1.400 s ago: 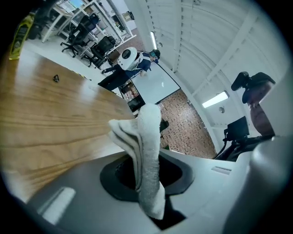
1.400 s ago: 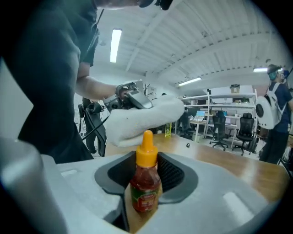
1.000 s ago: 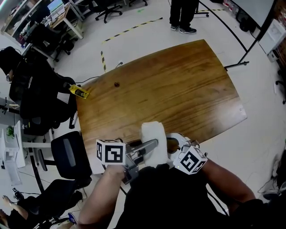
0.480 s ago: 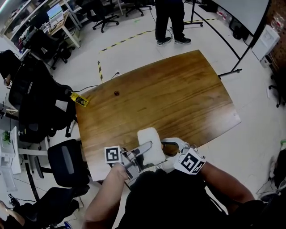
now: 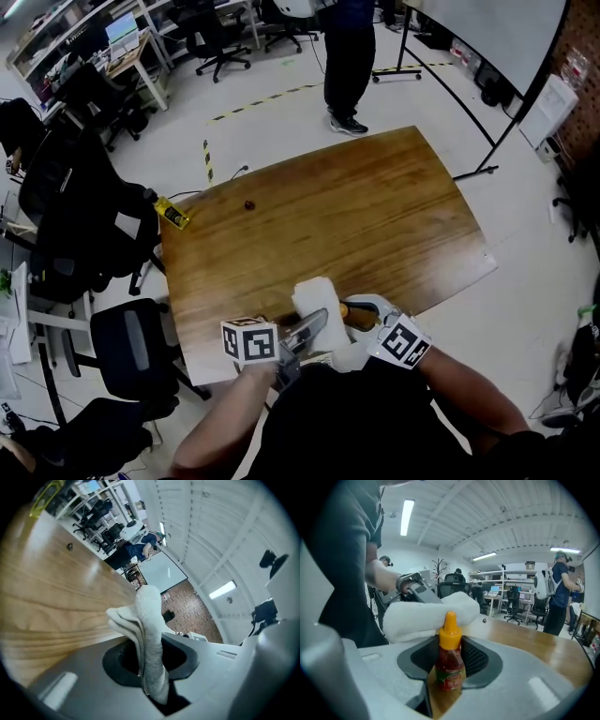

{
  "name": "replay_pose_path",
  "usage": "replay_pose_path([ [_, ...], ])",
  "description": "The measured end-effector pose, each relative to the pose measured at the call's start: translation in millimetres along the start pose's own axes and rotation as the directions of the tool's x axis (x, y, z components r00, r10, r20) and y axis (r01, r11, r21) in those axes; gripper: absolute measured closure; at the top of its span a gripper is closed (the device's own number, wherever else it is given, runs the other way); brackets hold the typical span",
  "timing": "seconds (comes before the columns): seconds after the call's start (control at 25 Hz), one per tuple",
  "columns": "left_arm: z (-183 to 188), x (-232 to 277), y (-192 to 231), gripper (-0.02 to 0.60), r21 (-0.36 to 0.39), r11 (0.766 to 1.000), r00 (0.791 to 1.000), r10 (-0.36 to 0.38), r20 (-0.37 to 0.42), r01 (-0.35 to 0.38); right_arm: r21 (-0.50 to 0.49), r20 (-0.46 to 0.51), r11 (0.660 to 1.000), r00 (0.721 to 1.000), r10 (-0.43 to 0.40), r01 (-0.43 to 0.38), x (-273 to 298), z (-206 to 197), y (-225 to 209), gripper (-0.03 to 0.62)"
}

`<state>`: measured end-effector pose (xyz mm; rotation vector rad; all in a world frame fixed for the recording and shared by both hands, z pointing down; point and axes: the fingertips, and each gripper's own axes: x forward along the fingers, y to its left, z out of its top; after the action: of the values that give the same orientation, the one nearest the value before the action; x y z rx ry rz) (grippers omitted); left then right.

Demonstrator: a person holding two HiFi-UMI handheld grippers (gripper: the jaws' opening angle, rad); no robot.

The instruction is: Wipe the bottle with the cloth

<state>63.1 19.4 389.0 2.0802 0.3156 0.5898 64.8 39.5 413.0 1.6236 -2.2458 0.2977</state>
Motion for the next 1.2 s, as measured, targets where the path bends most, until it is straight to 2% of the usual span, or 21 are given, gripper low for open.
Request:
replay_pose_path([
  [0.08, -1, 1, -8, 0.483, 0.083, 0.995, 0.998, 0.055, -0.013, -0.053, 0.003, 0.001, 1.000, 1.000, -0.010, 0.010, -2, 0, -2, 0.468],
  [0.16, -7, 0, -12, 0.483, 0.098, 0.991, 0.996, 0.093, -0.012, -0.092, 0.008, -0.002, 1.000, 1.000, -0.015, 0.015, -3, -1, -3, 0.468],
  [0.32, -18, -1, -24, 0.483, 0.058, 0.989, 0.991, 0.131, 0.025, -0.133, 0.003, -0.020, 1.000, 1.000, -0.017, 0.017, -5, -2, -4, 0.467],
  [0.44, -23, -4, -47, 0.483, -0.019, 0.996, 0.991, 0.092, 0.097, -0.091, -0.008, -0.024, 1.000, 1.000, 0.000, 0.000, -6, -2, -7, 0.467],
  [0.52, -26, -13, -62, 0.482, -0.077, 0.995, 0.982, 0.080, 0.172, -0.068, -0.013, -0.016, 1.000, 1.000, 0.020, -0.020, -6, -1, -8, 0.467],
  [0.72, -56, -55, -90, 0.482, -0.147, 0.985, 0.926, 0.140, 0.352, -0.092, -0.057, -0.054, 0.997, 0.998, 0.044, -0.047, -7, -1, -2, 0.455],
  [0.8, -79, -66, -106, 0.482, -0.149, 0.982, 0.909, 0.165, 0.383, -0.115, -0.062, -0.065, 0.997, 0.997, 0.044, -0.048, -18, 0, -1, 0.337],
  [0.84, -93, -70, -113, 0.482, -0.154, 0.980, 0.901, 0.175, 0.397, -0.123, -0.056, -0.056, 0.997, 0.997, 0.044, -0.047, -27, 1, -1, 0.325],
  [0.96, -132, -83, -129, 0.482, -0.165, 0.970, 0.865, 0.234, 0.445, -0.177, -0.011, -0.018, 0.999, 0.999, 0.039, -0.039, -62, -3, 2, 0.315],
  [1.04, -150, -91, -139, 0.482, -0.153, 0.957, 0.833, 0.290, 0.471, -0.247, 0.078, -0.016, 0.995, 0.998, 0.062, -0.060, -89, -10, 8, 0.316],
  [1.08, -155, -93, -144, 0.482, -0.137, 0.948, 0.818, 0.317, 0.479, -0.287, 0.148, -0.018, 0.985, 0.996, 0.090, -0.086, -102, -12, 12, 0.330],
  [1.16, -162, -98, -156, 0.482, -0.090, 0.925, 0.791, 0.363, 0.492, -0.369, 0.322, 0.003, 0.935, 0.988, 0.155, -0.147, -133, -11, 24, 0.592],
  [1.2, -166, -99, -162, 0.482, -0.066, 0.915, 0.781, 0.376, 0.499, -0.398, 0.400, 0.030, 0.899, 0.983, 0.179, -0.175, -149, -7, 33, 0.592],
])
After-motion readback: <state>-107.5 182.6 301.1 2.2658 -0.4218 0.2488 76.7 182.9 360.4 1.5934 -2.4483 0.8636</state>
